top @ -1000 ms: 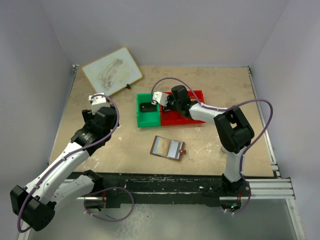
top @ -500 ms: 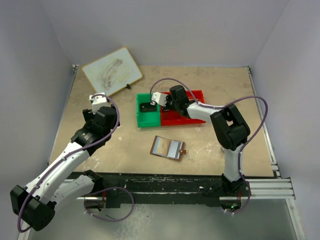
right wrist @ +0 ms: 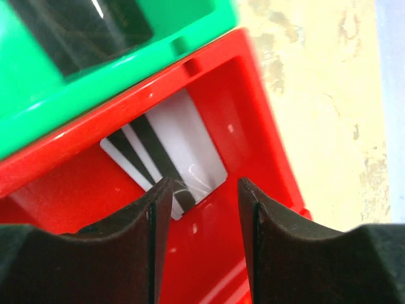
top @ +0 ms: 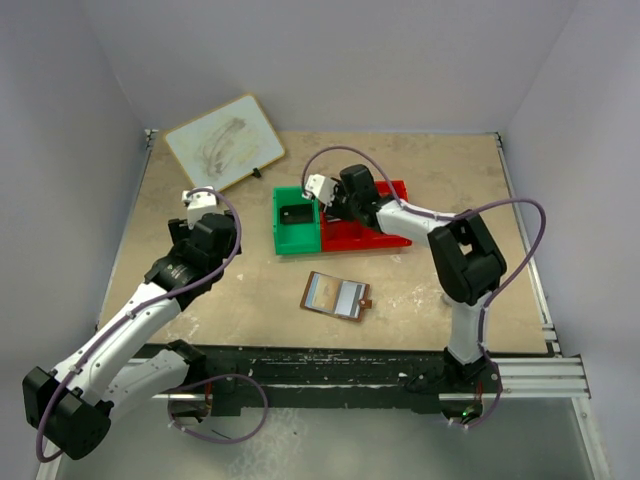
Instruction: Take the credit cards out of the card holder
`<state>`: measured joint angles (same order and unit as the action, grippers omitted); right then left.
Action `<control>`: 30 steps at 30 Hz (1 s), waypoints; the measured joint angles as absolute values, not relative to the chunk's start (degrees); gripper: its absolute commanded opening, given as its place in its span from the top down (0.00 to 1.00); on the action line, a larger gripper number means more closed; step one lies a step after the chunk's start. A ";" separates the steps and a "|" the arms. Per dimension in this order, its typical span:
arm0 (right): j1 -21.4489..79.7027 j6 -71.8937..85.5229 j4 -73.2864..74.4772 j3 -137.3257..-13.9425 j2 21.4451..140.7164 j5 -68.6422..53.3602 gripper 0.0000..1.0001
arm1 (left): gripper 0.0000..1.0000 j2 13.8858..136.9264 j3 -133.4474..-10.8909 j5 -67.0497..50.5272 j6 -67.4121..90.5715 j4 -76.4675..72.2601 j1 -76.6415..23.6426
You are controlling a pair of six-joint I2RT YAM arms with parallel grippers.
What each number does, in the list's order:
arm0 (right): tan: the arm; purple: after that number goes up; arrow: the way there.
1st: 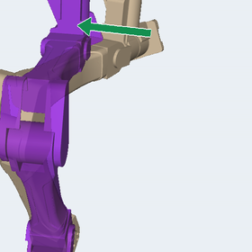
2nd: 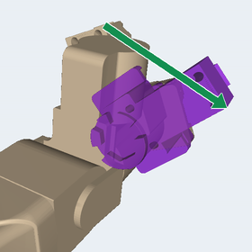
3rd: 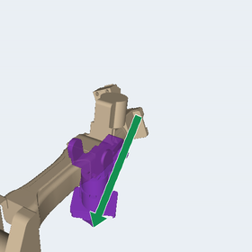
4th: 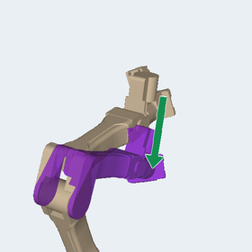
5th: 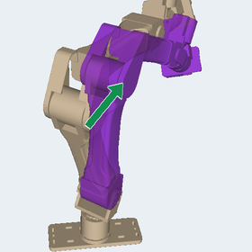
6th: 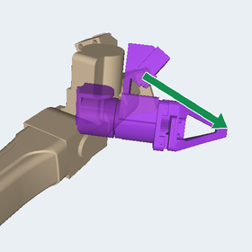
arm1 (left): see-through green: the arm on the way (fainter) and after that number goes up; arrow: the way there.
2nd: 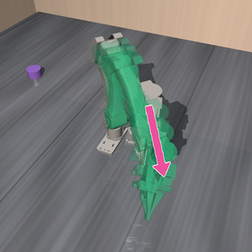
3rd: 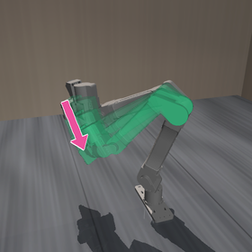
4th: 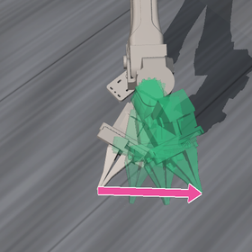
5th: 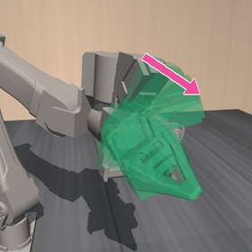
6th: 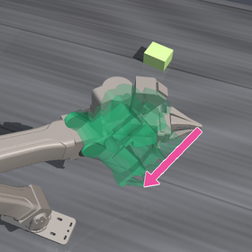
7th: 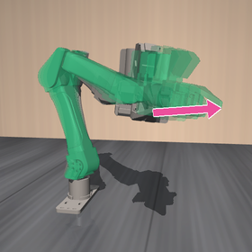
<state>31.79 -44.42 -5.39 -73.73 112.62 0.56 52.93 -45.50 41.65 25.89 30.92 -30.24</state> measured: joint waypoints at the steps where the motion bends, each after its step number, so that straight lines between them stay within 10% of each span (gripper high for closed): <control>1: 31.79 -42.28 -5.15 -74.22 111.92 0.73 0.49 | 0.19 52.93 -45.50 41.60 25.89 30.89 -30.26; 18: 31.79 1.13 4.21 -78.06 108.49 0.97 0.86 | 0.19 53.71 -45.47 40.91 25.89 30.92 -30.24; 30: 32.01 10.57 7.73 -78.74 115.18 5.02 0.89 | 0.19 54.70 -45.47 40.80 25.89 30.92 -30.24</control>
